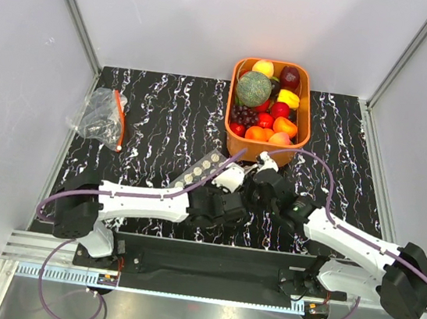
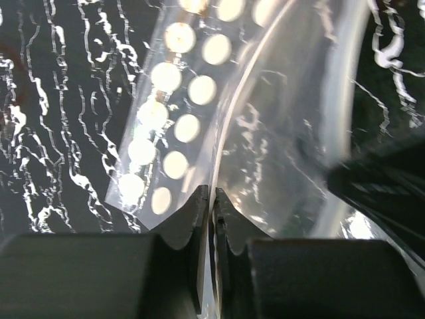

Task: Place the food in the zip-top bag and seal the zipper
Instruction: Open the zipper of the food storage bag.

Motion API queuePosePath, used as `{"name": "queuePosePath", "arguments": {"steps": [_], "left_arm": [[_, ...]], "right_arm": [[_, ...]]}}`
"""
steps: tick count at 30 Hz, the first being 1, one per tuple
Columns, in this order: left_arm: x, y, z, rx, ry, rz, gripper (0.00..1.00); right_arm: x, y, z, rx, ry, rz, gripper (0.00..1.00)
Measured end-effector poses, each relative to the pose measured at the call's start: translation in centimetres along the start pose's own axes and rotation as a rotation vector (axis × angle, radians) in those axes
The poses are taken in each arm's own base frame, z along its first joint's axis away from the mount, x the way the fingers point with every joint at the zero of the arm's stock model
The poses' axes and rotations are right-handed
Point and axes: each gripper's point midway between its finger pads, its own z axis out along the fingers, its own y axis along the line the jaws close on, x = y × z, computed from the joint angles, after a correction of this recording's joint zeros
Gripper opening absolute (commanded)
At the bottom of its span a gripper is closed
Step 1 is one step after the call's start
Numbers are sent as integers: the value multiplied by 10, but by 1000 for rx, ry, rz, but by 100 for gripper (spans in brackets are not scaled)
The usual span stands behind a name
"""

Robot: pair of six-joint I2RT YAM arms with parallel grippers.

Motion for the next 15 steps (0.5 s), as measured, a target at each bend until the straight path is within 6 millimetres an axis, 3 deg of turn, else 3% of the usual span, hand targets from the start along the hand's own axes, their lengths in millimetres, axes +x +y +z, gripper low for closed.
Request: {"name": "queuePosePath", "arguments": {"steps": [2, 3, 6, 15], "left_arm": [[-1, 4, 3, -9, 3, -1, 16], [-2, 5, 4, -10, 3, -1, 25], [-5, 3, 4, 2, 0, 4, 34], [-18, -4, 15, 68, 17, -30, 41]], "right_arm": [[3, -4, 1, 7, 6, 0, 0], [5, -6, 1, 12, 10, 0, 0], [8, -9, 2, 20, 17, 0, 0], [10, -8, 1, 10, 30, -1, 0]]}}
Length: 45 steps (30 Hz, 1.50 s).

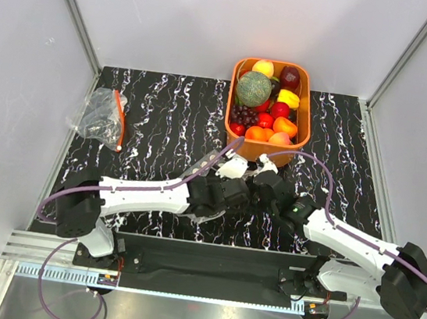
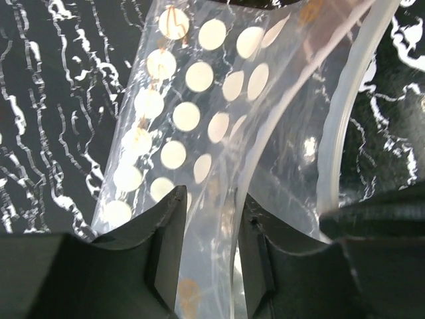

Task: Place the food in the zip-top bag and seal the zipper
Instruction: Open the zipper of the food storage bag.

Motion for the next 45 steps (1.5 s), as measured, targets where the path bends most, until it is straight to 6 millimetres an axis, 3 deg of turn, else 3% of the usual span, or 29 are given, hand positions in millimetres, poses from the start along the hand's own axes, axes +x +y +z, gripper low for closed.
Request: {"name": "queuePosePath", "arguments": {"steps": [3, 9, 14, 18, 22, 24, 29, 30, 32, 33, 34, 35, 39, 45], "left_arm": [[0, -2, 7, 18, 17, -4, 39], [-2, -3, 14, 43, 42, 2, 0], [-16, 10, 11, -2, 29, 16, 0], [-30, 39, 0, -129, 8, 47, 0], [-40, 74, -20, -256, -10, 75, 0], [-42, 90, -31, -300, -18, 78, 0], [-51, 131, -56, -414, -41, 75, 0], [-53, 139, -58, -432, -45, 69, 0], [-54, 149, -58, -447, -49, 50, 0], [-52, 154, -55, -452, -50, 42, 0], [-51, 157, -54, -460, -45, 39, 0], [-47, 160, -49, -464, -36, 39, 0], [-36, 162, -29, -468, 9, 47, 0], [-30, 150, 5, -429, 40, 19, 0]], "right_arm": [[0, 1, -1, -3, 0, 0, 0], [0, 1, -2, -6, -2, -3, 0], [9, -10, 0, 12, 12, -1, 0], [18, -22, 7, 44, 38, 0, 0], [23, -25, 29, 71, 69, -2, 0], [22, -20, 40, 67, 83, -2, 0], [-9, 32, 74, -45, 56, -31, 1], [-15, 39, 80, -61, 48, -39, 2], [-22, 52, 91, -93, 38, -53, 20], [-23, 53, 94, -98, 35, -56, 35], [-23, 53, 97, -101, 33, -65, 35], [-22, 51, 98, -98, 37, -77, 41], [-20, 46, 99, -86, 44, -113, 45], [-31, 41, 88, -66, 28, -186, 51]]}}
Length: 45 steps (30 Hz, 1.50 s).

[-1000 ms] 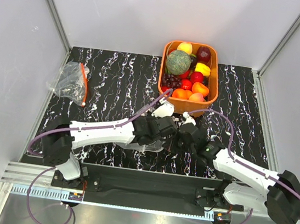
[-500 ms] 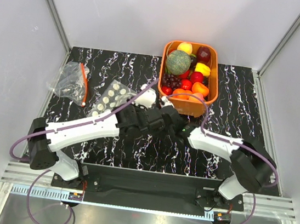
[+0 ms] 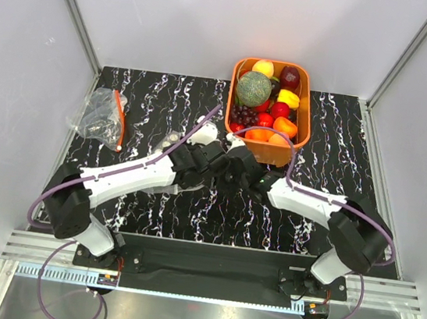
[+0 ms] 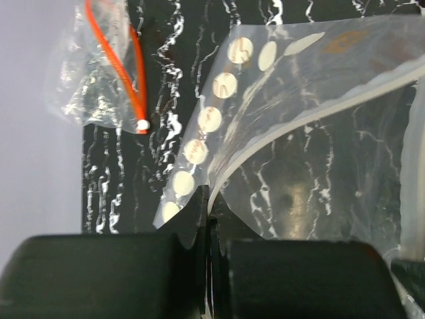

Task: Place the food in the zip-top bag and seal the zipper
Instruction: Open the zipper of the food storage bag, then pick up the fake fruit from the bin.

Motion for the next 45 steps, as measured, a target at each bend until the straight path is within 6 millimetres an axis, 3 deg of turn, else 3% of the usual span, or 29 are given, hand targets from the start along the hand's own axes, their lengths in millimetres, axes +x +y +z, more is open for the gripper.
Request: {"name": "queuePosePath", "arguments": {"steps": [3, 8, 15, 20, 23, 25, 27, 30, 40, 45], "left_arm": [[-2, -9, 9, 22, 4, -23, 0], [-3, -23, 19, 48, 12, -32, 0], [-3, -30, 27, 84, 20, -47, 0], [-3, -32, 31, 108, 29, -51, 0], [1, -35, 33, 126, 38, -41, 0], [3, -37, 33, 140, 43, -37, 0], [1, -39, 32, 157, 39, -39, 0], [-3, -40, 29, 177, 27, -51, 0], [-9, -42, 27, 205, 7, -70, 0], [-8, -42, 27, 207, 5, -60, 0]], "right_arm": [[-8, -4, -12, 15, -12, -22, 56], [-25, -1, -35, 8, -59, -47, 56], [-68, 4, -88, -12, -183, -69, 67], [-122, -7, -121, 33, -286, -66, 67], [-159, -29, -138, 79, -349, -35, 73], [-181, -46, -144, 121, -370, -13, 83], [-202, -59, -143, 156, -376, -6, 93], [-228, -79, -134, 201, -381, -9, 96], [-253, -162, -83, 357, -250, -7, 96], [-267, -198, -58, 442, -200, -53, 91]]}}
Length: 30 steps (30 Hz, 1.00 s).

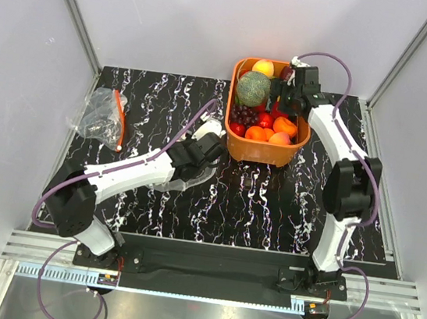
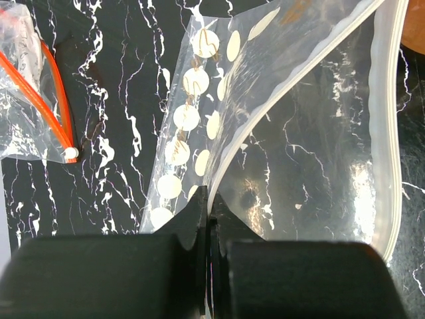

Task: Place the food in the zip-top bag and seal the zipper
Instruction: Pick up the fake fruit from the bin.

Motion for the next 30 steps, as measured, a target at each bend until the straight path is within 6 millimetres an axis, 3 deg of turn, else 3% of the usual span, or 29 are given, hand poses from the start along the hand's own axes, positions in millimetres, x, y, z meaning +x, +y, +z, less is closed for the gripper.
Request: {"name": "queuePosePath", "arguments": {"steps": [6, 10, 12, 13, 15, 19, 22, 25, 27, 30], "left_arm": [[0, -2, 3, 4, -12, 4, 0], [2, -2, 4, 4, -11, 15, 0], [2, -2, 4, 5, -15, 15, 0], [1, -3, 5, 5, -17, 15, 0], [2, -3, 6, 6, -21, 12, 0], [6, -3, 7, 5, -17, 20, 0], [7, -2, 7, 5, -16, 22, 0], [7, -2, 7, 5, -16, 23, 0], [8, -2, 6, 5, -13, 25, 0], [8, -3, 6, 9, -9, 27, 0]], "right_arm": [[0, -17, 52, 57, 39, -54, 90], [12, -36, 79, 114, 79, -70, 89], [21, -45, 86, 138, 105, -75, 81], [24, -47, 88, 146, 112, -74, 69], [24, -50, 89, 159, 108, -83, 57], [23, -52, 88, 170, 96, -90, 49], [27, -50, 75, 154, 78, -89, 47], [19, -42, 48, 124, 48, -86, 47], [4, -34, 25, 99, -1, -83, 47], [-18, -18, -26, 44, -84, -81, 48]]}}
